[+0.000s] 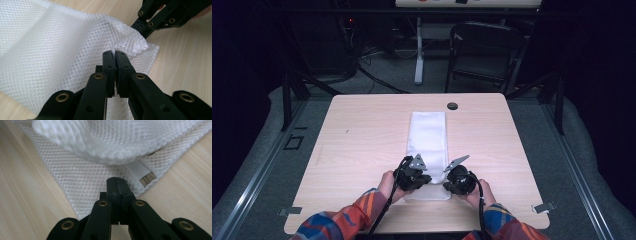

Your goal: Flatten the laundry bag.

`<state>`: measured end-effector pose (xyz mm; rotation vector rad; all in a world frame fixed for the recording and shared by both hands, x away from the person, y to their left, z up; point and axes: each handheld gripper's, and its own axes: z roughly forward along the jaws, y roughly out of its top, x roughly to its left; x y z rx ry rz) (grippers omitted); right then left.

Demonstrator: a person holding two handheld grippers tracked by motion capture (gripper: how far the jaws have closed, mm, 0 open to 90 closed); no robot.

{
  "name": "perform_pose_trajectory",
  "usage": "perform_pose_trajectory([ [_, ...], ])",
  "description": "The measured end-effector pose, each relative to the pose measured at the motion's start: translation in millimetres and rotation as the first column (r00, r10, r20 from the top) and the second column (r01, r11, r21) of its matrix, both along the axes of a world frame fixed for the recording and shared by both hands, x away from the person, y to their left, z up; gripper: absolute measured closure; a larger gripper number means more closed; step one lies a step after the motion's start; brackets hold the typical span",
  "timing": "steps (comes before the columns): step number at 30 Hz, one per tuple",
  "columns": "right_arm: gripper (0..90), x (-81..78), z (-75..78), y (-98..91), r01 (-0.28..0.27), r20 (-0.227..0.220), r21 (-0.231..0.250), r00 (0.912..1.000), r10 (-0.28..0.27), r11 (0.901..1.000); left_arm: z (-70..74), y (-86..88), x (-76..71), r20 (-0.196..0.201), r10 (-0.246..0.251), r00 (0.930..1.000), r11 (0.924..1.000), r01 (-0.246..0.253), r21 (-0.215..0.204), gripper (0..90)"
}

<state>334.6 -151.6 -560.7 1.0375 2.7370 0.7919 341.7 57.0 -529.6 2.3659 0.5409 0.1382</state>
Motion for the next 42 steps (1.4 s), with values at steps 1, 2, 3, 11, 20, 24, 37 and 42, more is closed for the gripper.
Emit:
perform_pose_trajectory([
  [1,90.0,0.1,-0.1,-0.1,-0.002,0.0,0.002,1.0,0.002,1.0,0.7,1.4,0.3,0.001,0.009,1.0,0.9999,-0.009,-0.008,87.3],
  [2,90.0,0.1,0.0,-0.1,-0.001,0.0,0.0,1.0,0.001,1.0,1.7,3.0,0.9,-0.001,0.01,0.9999,0.9999,-0.01,-0.008,87.2],
  [3,90.0,0.3,-0.2,-0.4,-0.002,-0.001,0.004,1.0,0.002,1.0,2.4,4.6,1.5,0.001,0.012,0.9999,0.9999,-0.012,-0.01,87.2],
  [11,90.0,-0.1,0.1,0.2,0.003,-0.002,-0.001,1.0,-0.003,1.0,8.2,15.8,3.8,0.019,0.052,0.9985,0.9985,-0.052,-0.018,87.5],
  [20,90.0,-0.1,0.4,0.3,0.0,0.0,-0.006,1.0,0.0,1.0,13.6,34.4,7.8,0.03,0.097,0.9948,0.9951,-0.096,-0.024,87.7],
  [24,90.0,-0.4,0.0,0.9,0.004,0.0,0.003,1.0,-0.004,1.0,15.8,43.7,9.0,0.031,0.121,0.9922,0.9924,-0.12,-0.027,87.8],
  [37,90.0,-0.3,0.6,1.1,-0.004,0.003,-0.011,1.0,0.004,0.9999,18.0,65.5,6.7,0.042,0.18,0.9828,0.9836,-0.18,-0.011,87.9],
  [42,90.0,-0.6,0.4,1.6,-0.004,0.006,-0.012,1.0,0.004,0.9999,17.6,72.5,5.2,0.039,0.187,0.9816,0.9822,-0.188,0.007,87.9],
])
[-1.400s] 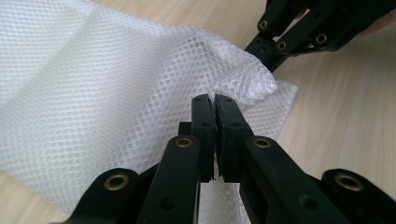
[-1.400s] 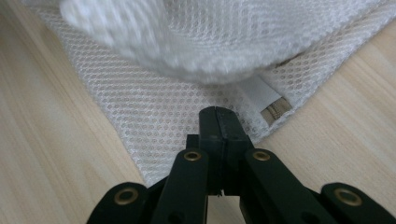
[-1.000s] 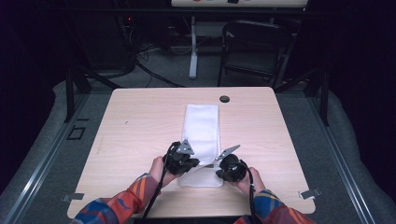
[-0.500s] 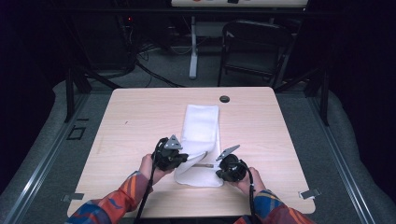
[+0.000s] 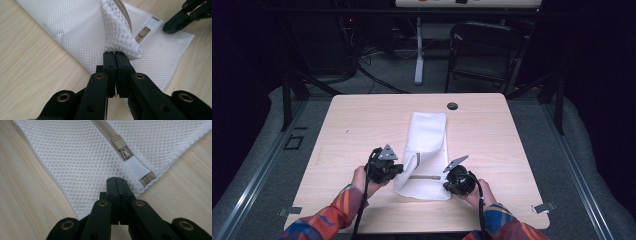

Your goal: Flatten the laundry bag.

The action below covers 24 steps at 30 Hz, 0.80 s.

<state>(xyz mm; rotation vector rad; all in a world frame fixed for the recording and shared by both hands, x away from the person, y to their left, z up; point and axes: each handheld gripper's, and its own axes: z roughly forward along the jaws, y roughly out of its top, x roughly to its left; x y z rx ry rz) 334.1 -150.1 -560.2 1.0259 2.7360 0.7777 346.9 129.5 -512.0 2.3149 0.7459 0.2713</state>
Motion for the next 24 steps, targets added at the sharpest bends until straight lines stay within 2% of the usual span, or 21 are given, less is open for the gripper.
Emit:
perform_pose_trajectory([
  [4,90.0,0.0,0.6,0.2,-0.005,0.002,-0.011,1.0,0.005,0.9999,-0.2,4.9,-1.5,-0.006,0.007,1.0,0.9999,-0.007,0.012,87.9],
  [8,90.0,-0.1,0.7,0.2,-0.006,0.001,-0.012,1.0,0.006,0.9999,1.0,11.2,-3.2,0.002,0.024,0.9997,0.9997,-0.024,0.004,87.9],
  [11,90.0,-0.1,0.7,0.3,-0.007,0.001,-0.013,1.0,0.007,0.9999,1.1,16.5,-3.7,-0.007,0.037,0.9993,0.9993,-0.037,0.009,87.9],
  [18,90.0,-0.1,0.8,0.4,-0.007,0.001,-0.013,1.0,0.007,0.9999,-1.1,24.2,-7.2,-0.026,0.044,0.9987,0.9983,-0.043,0.039,87.8],
  [24,90.0,-0.2,0.7,0.6,-0.006,0.002,-0.013,1.0,0.006,0.9999,-1.4,32.1,-8.7,-0.034,0.058,0.9978,0.9978,-0.057,0.033,87.7],
])
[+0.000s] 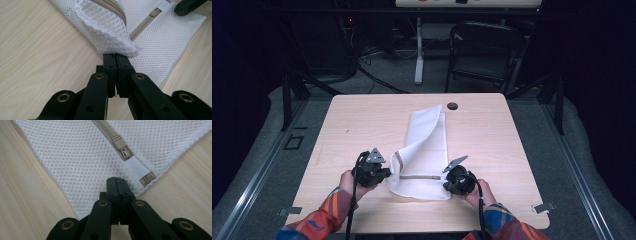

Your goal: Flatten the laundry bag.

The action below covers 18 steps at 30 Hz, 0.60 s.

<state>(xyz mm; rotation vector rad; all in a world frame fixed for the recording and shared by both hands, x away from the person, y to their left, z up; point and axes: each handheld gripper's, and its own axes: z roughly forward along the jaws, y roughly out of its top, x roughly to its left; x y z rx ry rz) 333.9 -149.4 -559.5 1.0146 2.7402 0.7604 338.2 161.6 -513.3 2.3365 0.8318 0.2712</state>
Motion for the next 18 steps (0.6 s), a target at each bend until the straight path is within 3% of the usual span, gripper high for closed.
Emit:
perform_pose_trajectory([
  [18,90.0,-1.0,0.6,1.8,-0.002,0.001,-0.014,1.0,0.002,0.9999,-4.1,7.9,-1.7,-0.048,-0.003,0.9988,0.9997,0.004,0.025,87.4],
])
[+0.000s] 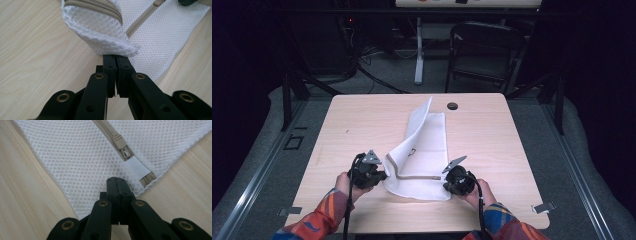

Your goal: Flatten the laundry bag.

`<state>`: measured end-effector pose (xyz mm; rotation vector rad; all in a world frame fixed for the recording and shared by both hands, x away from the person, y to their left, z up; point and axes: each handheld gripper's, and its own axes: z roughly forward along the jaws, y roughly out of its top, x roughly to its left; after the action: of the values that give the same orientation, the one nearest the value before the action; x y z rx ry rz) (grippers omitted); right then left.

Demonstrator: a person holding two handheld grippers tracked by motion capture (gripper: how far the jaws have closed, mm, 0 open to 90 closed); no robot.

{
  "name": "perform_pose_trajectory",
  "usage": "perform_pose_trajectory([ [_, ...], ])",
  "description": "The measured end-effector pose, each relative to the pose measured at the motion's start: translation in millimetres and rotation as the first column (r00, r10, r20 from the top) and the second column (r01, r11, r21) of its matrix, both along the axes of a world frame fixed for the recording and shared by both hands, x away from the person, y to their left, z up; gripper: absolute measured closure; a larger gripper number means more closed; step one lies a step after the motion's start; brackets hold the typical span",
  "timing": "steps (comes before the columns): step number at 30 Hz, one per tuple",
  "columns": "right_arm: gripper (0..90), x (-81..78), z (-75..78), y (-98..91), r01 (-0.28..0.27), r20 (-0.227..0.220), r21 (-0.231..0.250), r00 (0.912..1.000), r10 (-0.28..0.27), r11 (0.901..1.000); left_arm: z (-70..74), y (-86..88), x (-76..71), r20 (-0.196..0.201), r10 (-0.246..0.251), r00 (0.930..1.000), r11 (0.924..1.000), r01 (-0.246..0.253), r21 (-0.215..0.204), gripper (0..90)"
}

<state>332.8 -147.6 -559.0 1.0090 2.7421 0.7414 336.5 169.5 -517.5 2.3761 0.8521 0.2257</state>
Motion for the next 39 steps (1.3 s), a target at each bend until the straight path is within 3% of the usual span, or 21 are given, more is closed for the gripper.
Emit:
perform_pose_trajectory([
  [8,90.0,-0.3,2.1,0.2,-0.014,-0.006,-0.036,0.9999,0.014,0.9992,-1.9,-2.8,-0.9,0.0,-0.015,0.9999,0.9998,0.015,0.01,87.4],
  [22,90.0,0.1,3.9,-3.6,0.031,-0.026,-0.065,0.9991,-0.033,0.9974,-5.5,-6.6,-0.5,-0.007,-0.029,0.9996,0.9993,0.029,0.026,87.3],
  [39,90.0,-2.8,5.8,-9.5,0.066,-0.045,-0.093,0.9965,-0.07,0.9935,-10.0,-8.8,0.5,-0.055,-0.039,0.9977,0.9978,0.041,0.052,86.7],
])
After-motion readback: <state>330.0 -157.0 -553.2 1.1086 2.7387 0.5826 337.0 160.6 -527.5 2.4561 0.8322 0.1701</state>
